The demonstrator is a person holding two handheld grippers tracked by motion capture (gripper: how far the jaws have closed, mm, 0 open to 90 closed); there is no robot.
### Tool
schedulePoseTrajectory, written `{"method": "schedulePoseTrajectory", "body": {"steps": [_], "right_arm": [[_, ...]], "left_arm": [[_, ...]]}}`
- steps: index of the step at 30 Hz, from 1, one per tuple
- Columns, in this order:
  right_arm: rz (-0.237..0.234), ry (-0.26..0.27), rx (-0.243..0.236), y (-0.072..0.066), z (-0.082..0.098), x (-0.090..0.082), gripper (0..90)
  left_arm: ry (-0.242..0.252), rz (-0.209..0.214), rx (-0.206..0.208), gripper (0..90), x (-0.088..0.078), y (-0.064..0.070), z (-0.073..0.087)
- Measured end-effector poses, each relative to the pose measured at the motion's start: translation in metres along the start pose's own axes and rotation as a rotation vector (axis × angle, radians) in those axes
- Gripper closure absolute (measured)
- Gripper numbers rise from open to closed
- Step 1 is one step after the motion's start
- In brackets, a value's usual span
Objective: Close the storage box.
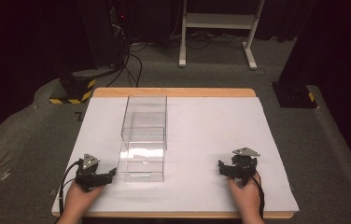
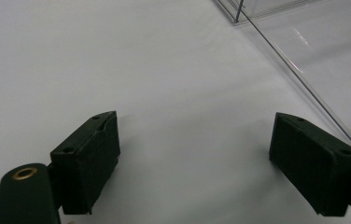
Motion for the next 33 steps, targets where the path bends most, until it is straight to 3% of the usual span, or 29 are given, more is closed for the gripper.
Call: {"method": "schedulePoseTrajectory", "body": {"steps": [23, 33], "right_arm": [[-0.001, -0.001, 0.000, 0.0000, -0.0001, 0.0000, 9.2], [-0.002, -0.001, 0.000, 0.0000, -0.0001, -0.0001, 9.2]], "left_arm": [[0.004, -0.009, 0.004, 17.0, -0.0005, 0.0003, -0.0002], [0.002, 0.010, 0.012, 18.1, -0.0045, -0.0011, -0.0021]]}}
Point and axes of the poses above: each handheld gripper's, and its own axes: x roughly forward along the jaws, z roughly out of its underside, y roughly to its right, the point moved 6 cm from there along x, roughly forward along the jaws, and after that the axes turned 12 degrees about -x, right-handed, at the moved point
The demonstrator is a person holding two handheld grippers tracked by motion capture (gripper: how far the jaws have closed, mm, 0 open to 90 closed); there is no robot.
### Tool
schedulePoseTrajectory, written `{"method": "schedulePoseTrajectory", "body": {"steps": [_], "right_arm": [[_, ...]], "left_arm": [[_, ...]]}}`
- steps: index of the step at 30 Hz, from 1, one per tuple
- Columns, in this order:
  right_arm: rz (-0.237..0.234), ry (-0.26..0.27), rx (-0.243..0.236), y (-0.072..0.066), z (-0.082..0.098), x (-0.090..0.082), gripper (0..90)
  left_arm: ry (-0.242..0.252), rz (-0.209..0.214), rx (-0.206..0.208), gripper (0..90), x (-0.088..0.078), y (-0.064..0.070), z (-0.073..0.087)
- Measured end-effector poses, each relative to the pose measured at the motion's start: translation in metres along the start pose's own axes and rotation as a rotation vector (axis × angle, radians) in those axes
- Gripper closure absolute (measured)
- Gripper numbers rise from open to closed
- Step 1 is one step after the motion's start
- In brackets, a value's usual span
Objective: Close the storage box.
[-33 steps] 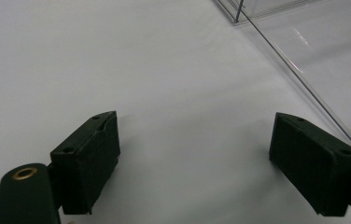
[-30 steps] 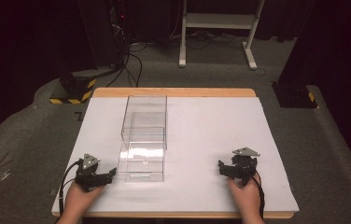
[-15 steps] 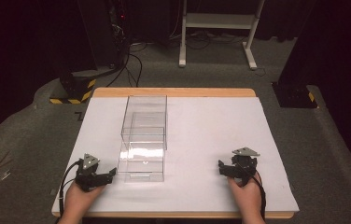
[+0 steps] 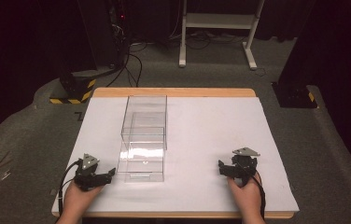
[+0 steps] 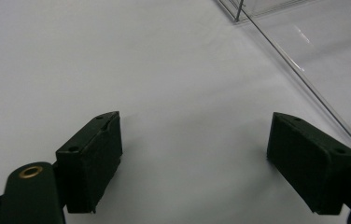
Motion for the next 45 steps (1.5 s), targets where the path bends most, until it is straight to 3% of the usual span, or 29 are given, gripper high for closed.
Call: {"method": "schedulePoseTrajectory", "body": {"steps": [7, 12, 27, 45], "right_arm": [[0.001, 0.000, 0.001, 0.000, 0.000, 0.000, 9.2], [0.002, 0.001, 0.000, 0.000, 0.000, 0.000, 9.2], [0.003, 0.001, -0.002, 0.000, 0.000, 0.000, 9.3], [0.006, 0.001, -0.001, 0.000, 0.000, 0.000, 9.4]], "left_arm": [[0.034, 0.060, -0.031, 18.3, -0.010, 0.003, -0.008], [0.053, 0.052, -0.036, 18.2, -0.016, 0.005, -0.013], [0.127, 0.109, -0.020, 17.9, -0.034, 0.012, -0.025], [0.264, 0.236, -0.014, 14.9, -0.067, 0.033, -0.041]]}}
Point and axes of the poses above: each handheld gripper's, and its own axes: x roughly forward along the jaws, z roughly out of its underside, y roughly to its right, the point moved 6 cm from there along x, roughly forward along the jaws, and after that the axes turned 12 degrees about -x, right-handed, at the moved point
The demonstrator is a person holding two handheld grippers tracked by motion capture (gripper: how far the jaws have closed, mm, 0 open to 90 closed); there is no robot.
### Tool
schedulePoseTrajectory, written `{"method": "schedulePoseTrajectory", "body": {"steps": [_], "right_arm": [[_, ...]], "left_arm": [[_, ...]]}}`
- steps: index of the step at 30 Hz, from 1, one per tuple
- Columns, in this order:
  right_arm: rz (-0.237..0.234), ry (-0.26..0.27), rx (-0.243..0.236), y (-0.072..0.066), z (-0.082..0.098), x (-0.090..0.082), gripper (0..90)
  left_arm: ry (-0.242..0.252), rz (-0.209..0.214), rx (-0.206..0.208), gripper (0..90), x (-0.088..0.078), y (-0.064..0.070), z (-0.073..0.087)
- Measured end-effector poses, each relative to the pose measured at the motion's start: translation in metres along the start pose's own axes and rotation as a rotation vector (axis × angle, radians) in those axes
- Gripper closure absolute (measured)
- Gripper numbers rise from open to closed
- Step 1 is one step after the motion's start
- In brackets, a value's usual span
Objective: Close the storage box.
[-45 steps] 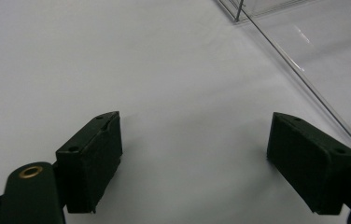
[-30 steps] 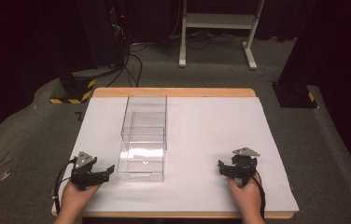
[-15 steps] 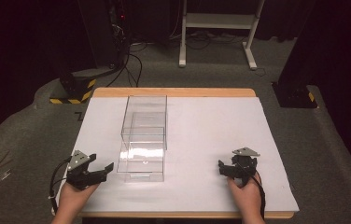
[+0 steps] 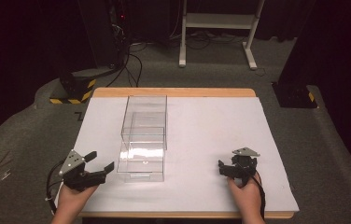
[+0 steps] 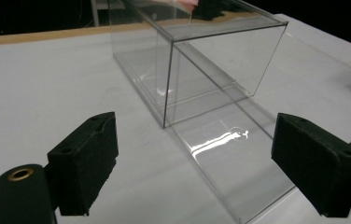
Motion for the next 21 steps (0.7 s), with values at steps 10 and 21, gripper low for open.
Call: {"method": "schedulePoseTrajectory", "body": {"steps": [10, 21], "right_arm": [[0.001, 0.000, 0.000, 0.000, 0.000, 0.000, 9.5], [0.001, 0.000, 0.000, 0.000, 0.000, 0.000, 9.5]], "left_arm": [[0.021, 0.067, 0.025, 12.0, -0.001, 0.019, 0.002], [-0.022, 0.057, 0.051, 12.9, 0.009, 0.026, 0.015]]}}
Point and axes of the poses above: each handheld gripper's, and its own axes: x roughly forward along the jaws, z roughly out of its underside, y roughly to its right, the point moved 6 cm from there along x, roughly forward along the jaws, and after that the axes turned 12 degrees about -x, right-handed, at the moved point
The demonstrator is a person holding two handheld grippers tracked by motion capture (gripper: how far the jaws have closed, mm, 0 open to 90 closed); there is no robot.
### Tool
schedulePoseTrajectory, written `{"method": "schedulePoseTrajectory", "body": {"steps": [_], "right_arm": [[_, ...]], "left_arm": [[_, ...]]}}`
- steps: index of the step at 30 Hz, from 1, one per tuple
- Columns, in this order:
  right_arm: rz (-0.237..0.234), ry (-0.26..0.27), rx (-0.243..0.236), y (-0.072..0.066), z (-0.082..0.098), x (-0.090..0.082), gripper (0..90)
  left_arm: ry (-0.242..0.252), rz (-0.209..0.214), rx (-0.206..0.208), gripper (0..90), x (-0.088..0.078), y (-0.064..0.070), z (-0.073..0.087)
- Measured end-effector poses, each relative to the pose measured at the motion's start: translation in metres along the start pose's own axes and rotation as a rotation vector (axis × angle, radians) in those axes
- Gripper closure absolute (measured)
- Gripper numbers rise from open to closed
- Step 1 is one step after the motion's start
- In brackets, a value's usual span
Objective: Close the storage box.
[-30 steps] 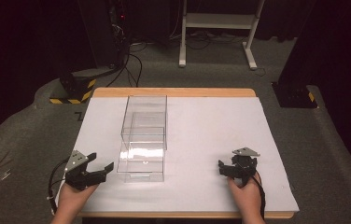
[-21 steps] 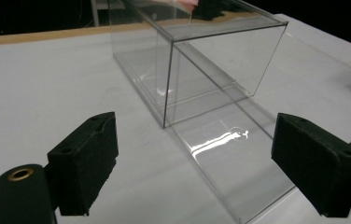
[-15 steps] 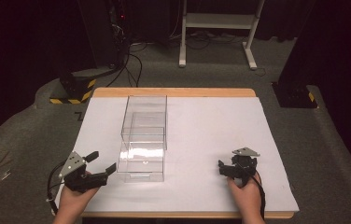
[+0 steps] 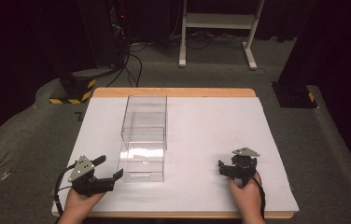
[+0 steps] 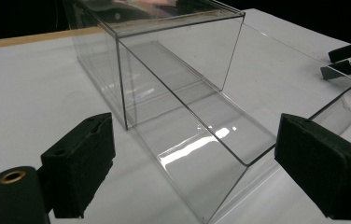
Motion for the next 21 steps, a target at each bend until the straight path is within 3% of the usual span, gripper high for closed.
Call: {"method": "schedulePoseTrajectory", "body": {"steps": [5, 10, 13, 21], "right_arm": [[0.000, 0.000, -0.002, 0.000, 0.000, 0.000, 9.5], [0.000, 0.001, -0.002, 0.000, 0.000, 0.000, 9.6], [0.000, 0.001, -0.002, 0.000, 0.000, 0.000, 9.5], [0.000, 0.001, -0.002, 0.000, 0.000, 0.000, 9.5]], "left_arm": [[-0.009, -0.005, 0.010, 14.6, 0.003, 0.003, 0.007], [-0.030, 0.016, 0.008, 14.4, 0.007, 0.005, 0.013], [-0.049, 0.003, 0.027, 14.6, 0.012, 0.005, 0.018], [-0.060, 0.005, 0.023, 14.4, 0.015, 0.005, 0.021]]}}
Point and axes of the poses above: each handheld gripper's, and its own axes: x roughly forward along the jaws, z roughly out of its underside, y roughly to its right, the point moved 6 cm from there along x, roughly forward along the jaws, and after that the axes turned 12 degrees about -x, right-handed, at the moved point
